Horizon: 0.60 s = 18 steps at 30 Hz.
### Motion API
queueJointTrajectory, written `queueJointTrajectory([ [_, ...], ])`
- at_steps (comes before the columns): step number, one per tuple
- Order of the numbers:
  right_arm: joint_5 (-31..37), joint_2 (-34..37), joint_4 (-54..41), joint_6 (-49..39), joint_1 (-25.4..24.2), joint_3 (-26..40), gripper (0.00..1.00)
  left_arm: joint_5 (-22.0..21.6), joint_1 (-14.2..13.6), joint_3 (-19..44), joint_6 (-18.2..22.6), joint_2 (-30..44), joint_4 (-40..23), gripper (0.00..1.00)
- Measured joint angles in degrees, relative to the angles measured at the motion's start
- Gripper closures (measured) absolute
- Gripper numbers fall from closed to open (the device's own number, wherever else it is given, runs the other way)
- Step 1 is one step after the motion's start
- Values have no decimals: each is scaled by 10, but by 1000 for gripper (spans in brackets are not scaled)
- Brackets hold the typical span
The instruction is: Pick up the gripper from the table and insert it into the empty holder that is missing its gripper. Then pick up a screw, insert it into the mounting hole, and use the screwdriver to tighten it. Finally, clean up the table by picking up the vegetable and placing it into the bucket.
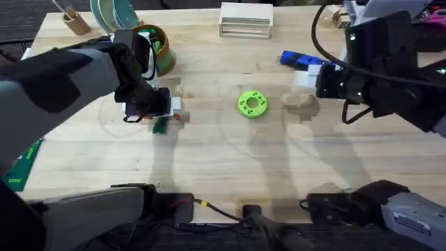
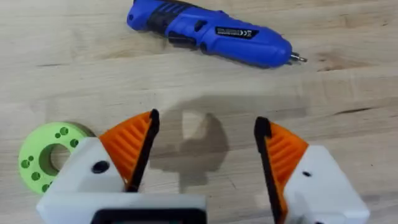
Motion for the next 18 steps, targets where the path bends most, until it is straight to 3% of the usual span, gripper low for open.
queueJointTrajectory([
  [13, 0, 0, -1, 0, 0, 0, 17, 7, 0, 8, -150, 36, 15, 334],
  [15, 0, 0, -2, 0, 0, 0, 16, 6, 0, 16, -160, 44, 11, 397],
  [18, 0, 0, -2, 0, 0, 0, 14, 10, 0, 21, -172, 48, 10, 572],
])
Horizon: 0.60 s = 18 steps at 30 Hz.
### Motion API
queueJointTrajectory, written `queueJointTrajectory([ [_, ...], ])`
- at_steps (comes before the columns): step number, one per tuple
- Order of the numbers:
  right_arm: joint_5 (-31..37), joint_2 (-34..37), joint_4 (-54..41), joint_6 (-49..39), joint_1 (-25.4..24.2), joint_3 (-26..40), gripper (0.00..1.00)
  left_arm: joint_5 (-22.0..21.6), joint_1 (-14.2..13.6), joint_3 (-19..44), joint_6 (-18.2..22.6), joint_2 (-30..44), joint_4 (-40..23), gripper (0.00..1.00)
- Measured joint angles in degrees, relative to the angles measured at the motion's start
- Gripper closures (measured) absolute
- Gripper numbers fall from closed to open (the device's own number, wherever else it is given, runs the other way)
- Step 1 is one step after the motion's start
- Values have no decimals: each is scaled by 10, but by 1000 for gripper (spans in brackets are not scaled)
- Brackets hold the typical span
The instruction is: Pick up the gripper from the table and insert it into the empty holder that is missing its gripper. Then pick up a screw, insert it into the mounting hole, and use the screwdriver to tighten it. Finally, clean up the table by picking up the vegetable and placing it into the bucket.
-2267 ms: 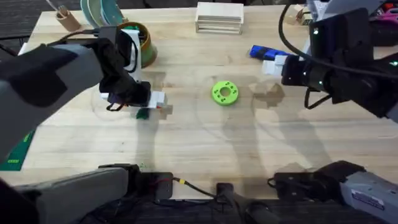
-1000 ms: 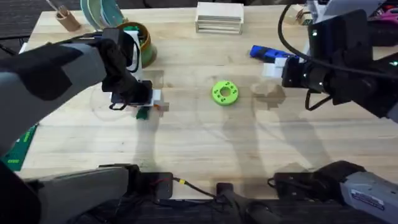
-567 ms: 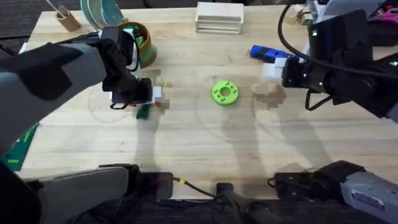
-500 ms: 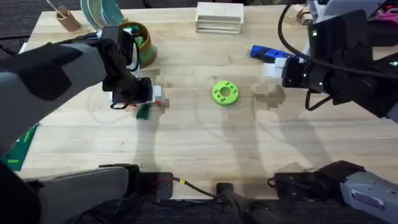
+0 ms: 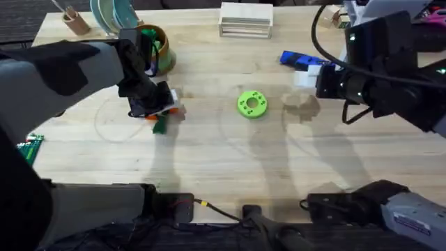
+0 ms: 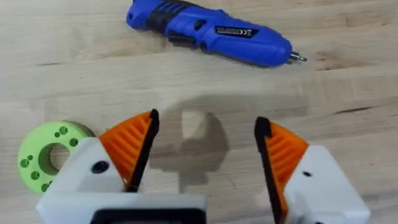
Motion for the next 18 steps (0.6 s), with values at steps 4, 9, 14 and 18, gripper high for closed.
queueJointTrajectory([
  [4, 0, 0, 0, 0, 0, 0, 10, 10, 0, 1, -6, 0, -1, 779],
  [9, 0, 0, 0, 0, 0, 0, 8, 21, 0, 4, -11, 0, -4, 979],
  [14, 0, 0, 0, 0, 0, 0, 9, 22, 0, 10, -11, 5, -10, 980],
  [18, 0, 0, 0, 0, 0, 0, 10, 19, 0, 29, -1, 18, -34, 980],
])
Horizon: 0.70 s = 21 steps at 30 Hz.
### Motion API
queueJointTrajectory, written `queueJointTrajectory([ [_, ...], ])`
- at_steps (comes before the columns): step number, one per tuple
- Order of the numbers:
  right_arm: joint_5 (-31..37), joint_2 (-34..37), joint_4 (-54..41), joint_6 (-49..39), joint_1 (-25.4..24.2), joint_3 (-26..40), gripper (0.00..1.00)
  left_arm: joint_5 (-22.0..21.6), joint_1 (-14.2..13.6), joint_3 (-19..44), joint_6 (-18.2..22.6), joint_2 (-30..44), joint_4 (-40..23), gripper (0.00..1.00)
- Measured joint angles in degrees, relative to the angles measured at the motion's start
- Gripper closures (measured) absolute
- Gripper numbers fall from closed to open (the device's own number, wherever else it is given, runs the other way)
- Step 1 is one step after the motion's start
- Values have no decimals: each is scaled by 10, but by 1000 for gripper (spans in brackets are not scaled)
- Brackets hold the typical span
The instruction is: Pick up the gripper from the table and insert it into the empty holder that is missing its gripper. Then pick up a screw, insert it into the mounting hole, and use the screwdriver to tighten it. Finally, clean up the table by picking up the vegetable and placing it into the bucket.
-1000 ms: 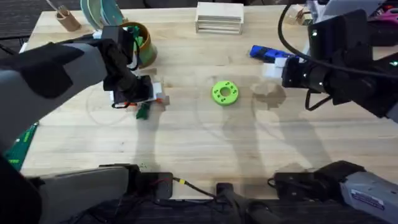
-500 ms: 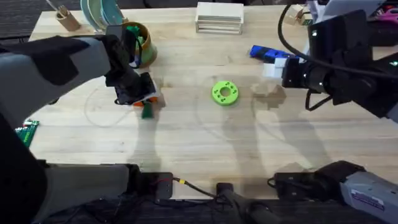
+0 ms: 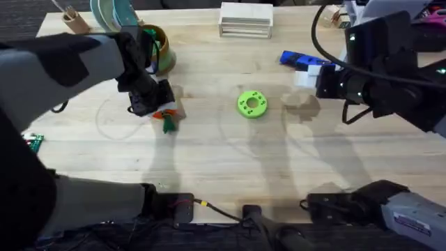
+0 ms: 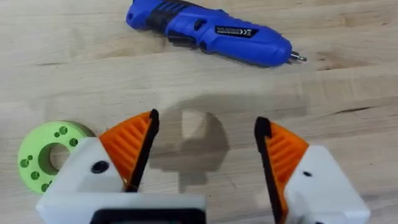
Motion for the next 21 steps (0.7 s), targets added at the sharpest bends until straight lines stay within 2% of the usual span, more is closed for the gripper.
queueJointTrajectory([
  [3, 0, 0, 0, 0, 0, 0, 10, -4, 0, 33, 10, 9, -20, 980],
  [12, 0, 0, 0, 0, 0, 0, 10, -13, 0, 207, 19, 10, -38, 980],
  [15, 0, 0, 0, 0, 0, 0, 10, -15, 0, 249, 22, 10, -9, 980],
  [17, 0, 0, 0, 0, 0, 0, 10, -26, 0, 263, 26, 10, 35, 980],
  [21, 0, 0, 0, 0, 0, 0, 10, -77, 1, 268, 31, 10, 110, 980],
])
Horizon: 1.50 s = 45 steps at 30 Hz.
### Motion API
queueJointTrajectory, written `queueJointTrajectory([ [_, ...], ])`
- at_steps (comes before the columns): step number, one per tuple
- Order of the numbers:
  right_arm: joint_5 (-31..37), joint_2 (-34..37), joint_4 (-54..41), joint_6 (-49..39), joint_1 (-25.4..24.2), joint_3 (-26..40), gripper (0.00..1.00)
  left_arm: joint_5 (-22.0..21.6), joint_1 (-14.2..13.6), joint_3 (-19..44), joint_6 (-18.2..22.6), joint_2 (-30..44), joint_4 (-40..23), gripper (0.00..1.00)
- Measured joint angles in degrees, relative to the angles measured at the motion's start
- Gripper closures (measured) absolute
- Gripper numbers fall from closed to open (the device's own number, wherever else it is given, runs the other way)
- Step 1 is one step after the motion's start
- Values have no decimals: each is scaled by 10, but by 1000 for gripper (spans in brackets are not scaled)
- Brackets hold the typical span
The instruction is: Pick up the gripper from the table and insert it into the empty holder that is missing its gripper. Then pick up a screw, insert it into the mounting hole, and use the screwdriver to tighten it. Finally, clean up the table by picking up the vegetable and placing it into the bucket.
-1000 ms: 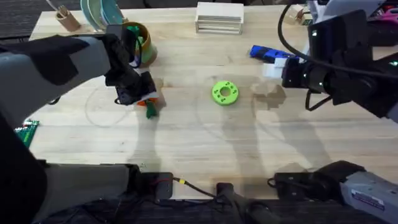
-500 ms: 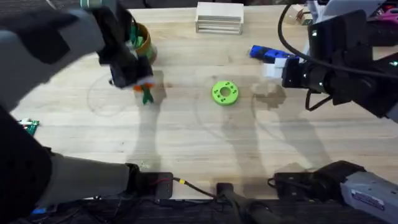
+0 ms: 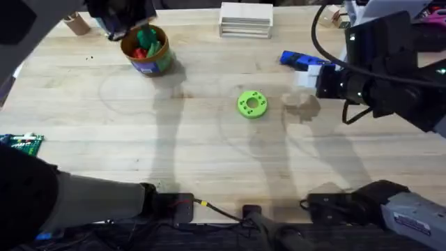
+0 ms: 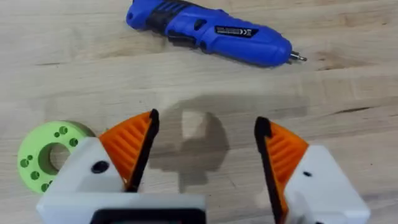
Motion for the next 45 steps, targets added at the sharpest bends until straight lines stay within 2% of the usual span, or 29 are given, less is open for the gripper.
queueJointTrajectory([
  [3, 0, 0, 0, 0, 0, 0, 9, -41, 4, 0, 1, 4, 48, 980],
  [7, 0, 0, 0, 0, 0, 0, 10, -70, 15, 0, 1, 23, 70, 980],
  [15, 0, 0, 0, 0, 0, 0, 10, -87, 24, 0, 2, 90, 60, 980],
  [21, 0, 0, 0, 0, 0, 0, 10, -103, 30, 0, 3, 93, 54, 973],
  [24, 0, 0, 0, 0, 0, 0, 10, -106, 35, 0, 6, 93, 34, 813],
  [26, 0, 0, 0, 0, 0, 0, 10, -109, 38, 0, 8, 93, 23, 553],
  [29, 0, 0, 0, 0, 0, 0, 10, -111, 38, 0, 8, 93, 17, 93],
  [30, 0, 0, 0, 0, 0, 0, 10, -112, 38, 0, 6, 93, 17, 33],
  [38, 0, 0, -2, -3, 0, 0, 10, -107, 38, 0, 12, 59, 12, 8],
  [41, -1, -15, -25, -15, 1, 0, 10, -90, 38, 1, 27, 17, 6, 9],
  [45, -2, -67, -56, -35, 8, 8, 10, -53, 37, 4, 66, -56, -42, 6],
])
